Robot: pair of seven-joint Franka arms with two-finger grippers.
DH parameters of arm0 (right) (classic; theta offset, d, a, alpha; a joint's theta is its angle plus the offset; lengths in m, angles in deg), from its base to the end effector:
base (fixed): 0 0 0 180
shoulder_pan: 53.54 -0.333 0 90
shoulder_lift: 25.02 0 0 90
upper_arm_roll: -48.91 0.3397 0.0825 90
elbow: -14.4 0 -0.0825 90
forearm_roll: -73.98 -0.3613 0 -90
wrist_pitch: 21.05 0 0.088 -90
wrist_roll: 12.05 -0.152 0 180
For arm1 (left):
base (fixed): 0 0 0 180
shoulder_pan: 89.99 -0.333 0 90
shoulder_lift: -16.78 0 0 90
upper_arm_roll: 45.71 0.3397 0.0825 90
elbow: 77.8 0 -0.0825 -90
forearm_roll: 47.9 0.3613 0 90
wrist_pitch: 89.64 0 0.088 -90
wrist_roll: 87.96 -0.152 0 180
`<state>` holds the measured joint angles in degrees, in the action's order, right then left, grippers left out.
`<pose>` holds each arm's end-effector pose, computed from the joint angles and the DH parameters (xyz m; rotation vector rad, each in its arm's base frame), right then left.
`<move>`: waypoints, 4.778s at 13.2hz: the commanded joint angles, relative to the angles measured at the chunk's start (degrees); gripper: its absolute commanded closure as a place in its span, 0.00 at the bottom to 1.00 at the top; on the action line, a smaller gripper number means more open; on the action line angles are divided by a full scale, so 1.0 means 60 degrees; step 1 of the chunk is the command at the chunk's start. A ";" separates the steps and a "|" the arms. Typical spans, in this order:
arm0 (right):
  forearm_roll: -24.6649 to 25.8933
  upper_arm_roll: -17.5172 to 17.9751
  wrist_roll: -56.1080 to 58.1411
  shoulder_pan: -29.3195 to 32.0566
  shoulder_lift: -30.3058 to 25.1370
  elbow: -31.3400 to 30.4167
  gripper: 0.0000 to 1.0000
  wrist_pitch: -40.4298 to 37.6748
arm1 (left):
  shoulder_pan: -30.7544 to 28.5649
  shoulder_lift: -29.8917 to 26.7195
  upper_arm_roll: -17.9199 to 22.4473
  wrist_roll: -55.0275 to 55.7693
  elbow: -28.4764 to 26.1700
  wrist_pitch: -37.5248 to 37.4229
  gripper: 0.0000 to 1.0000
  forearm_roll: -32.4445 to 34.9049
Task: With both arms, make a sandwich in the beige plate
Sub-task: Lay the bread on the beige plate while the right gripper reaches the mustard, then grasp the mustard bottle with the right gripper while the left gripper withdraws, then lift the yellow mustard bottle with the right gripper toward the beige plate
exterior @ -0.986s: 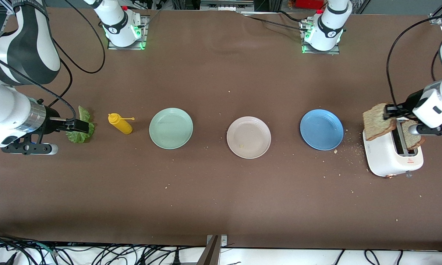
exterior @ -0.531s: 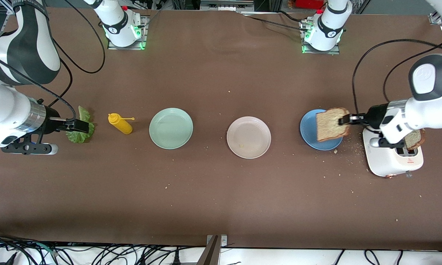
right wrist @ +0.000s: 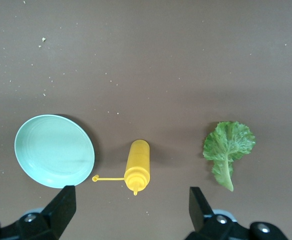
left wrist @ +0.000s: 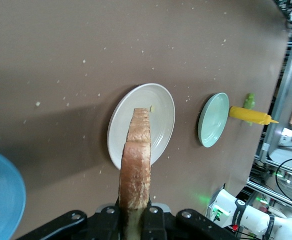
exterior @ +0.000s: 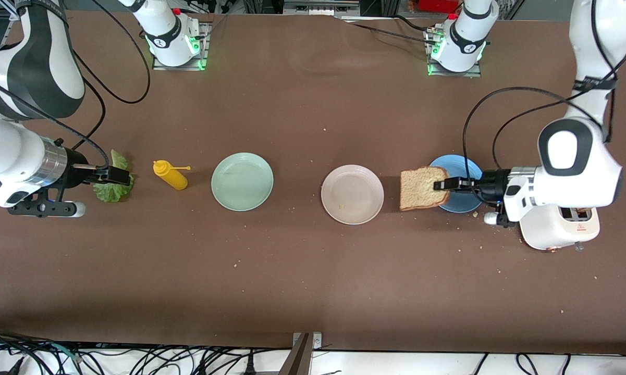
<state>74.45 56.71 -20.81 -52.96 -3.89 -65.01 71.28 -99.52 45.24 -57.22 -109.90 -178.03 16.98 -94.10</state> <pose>0.6313 0.0660 0.4739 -3.1116 0.0491 0.2250 0.6150 -0.0972 0.2996 2.2647 -0.0110 -0.2640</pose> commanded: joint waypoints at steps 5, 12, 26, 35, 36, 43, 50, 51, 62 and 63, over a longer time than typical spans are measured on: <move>-0.0049 0.0033 -0.0240 0.0034 -0.0152 -0.0065 0.00 -0.0402 | 0.0459 0.1686 0.0013 -0.3312 0.0124 0.0349 1.00 -0.3034; 0.0302 0.0048 0.0342 -0.0010 -0.0050 -0.0123 0.00 -0.0447 | 0.1807 0.2082 0.0028 -0.3871 -0.0771 0.1755 1.00 -0.4853; -0.2507 -0.0668 1.1999 0.0678 -0.0035 -0.2069 0.01 0.0328 | 0.2350 0.1277 0.0028 -0.3843 -0.1679 0.4012 0.00 -0.4899; -0.5907 -0.1607 1.8183 0.1702 0.0667 -0.3990 0.01 0.0622 | 0.2482 -0.0201 0.0057 -0.0700 -0.2016 0.3983 0.00 -0.1407; -0.6010 -0.1593 1.8536 0.1849 0.0842 -0.4005 0.01 0.0622 | 0.2482 -0.0347 0.0057 -0.0142 -0.1972 0.3983 0.00 -0.0571; -0.7137 -0.1593 2.0573 0.2392 0.2293 -0.4108 0.01 -0.0387 | 0.2409 -0.1037 0.0072 0.3156 -0.0249 0.1062 0.00 0.5786; -0.7871 -0.1519 2.2318 0.2378 0.3128 -0.4005 0.01 -0.0535 | 0.2263 -0.1197 0.0393 0.3803 0.3415 -0.3952 0.01 0.7919; -0.7900 -0.1490 2.2435 0.2363 0.3231 -0.3991 0.01 -0.0521 | 0.2175 -0.1489 0.0495 0.3731 0.3593 -0.4044 0.01 0.7919; -0.8340 -0.0934 2.3124 0.2348 0.4037 -0.3258 0.12 -0.0565 | 0.1500 -0.4112 0.0365 0.4138 0.1192 -0.2915 0.00 0.8344; -0.8369 -0.0919 2.3240 0.2348 0.4066 -0.3258 0.54 -0.0565 | 0.1414 -0.4331 0.0379 0.4141 0.1076 -0.3076 0.00 0.8199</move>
<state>25.46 50.66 116.94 -39.54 19.06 -85.72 68.82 -90.05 24.37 -54.29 -86.59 -167.29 -1.71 -45.06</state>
